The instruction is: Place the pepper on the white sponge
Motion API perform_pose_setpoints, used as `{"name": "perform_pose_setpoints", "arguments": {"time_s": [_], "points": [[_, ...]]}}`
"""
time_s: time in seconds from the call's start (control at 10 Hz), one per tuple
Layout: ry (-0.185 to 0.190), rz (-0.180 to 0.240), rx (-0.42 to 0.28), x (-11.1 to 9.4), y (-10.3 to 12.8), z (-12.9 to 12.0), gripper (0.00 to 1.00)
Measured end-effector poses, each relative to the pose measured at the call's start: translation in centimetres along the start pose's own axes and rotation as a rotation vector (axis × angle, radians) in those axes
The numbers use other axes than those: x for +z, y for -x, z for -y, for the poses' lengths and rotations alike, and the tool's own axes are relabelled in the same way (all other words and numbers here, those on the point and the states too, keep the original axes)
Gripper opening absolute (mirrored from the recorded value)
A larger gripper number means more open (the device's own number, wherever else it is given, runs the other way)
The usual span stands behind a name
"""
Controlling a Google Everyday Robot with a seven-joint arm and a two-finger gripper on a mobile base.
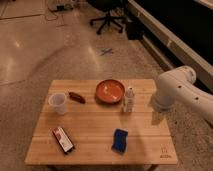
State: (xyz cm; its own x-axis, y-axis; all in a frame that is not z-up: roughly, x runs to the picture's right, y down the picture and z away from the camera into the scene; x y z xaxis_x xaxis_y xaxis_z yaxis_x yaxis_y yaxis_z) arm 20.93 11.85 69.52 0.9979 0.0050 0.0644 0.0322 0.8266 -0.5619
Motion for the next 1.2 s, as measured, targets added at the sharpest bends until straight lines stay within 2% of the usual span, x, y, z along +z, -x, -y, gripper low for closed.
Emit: {"name": "perform_pose_setpoints", "arguments": {"time_s": [0.4, 0.7, 1.0, 1.2], "points": [[-0.005, 0.021, -0.097, 1.8, 7.7, 2.2, 0.65], [-0.012, 0.034, -0.110, 3.7, 11.7, 4.2, 0.65], [-0.021, 0.044, -0.112, 6.7, 16.1, 6.6, 0.65], [-0.026, 0.073, -0.125, 8.2, 19.0, 7.7, 0.65]]}}
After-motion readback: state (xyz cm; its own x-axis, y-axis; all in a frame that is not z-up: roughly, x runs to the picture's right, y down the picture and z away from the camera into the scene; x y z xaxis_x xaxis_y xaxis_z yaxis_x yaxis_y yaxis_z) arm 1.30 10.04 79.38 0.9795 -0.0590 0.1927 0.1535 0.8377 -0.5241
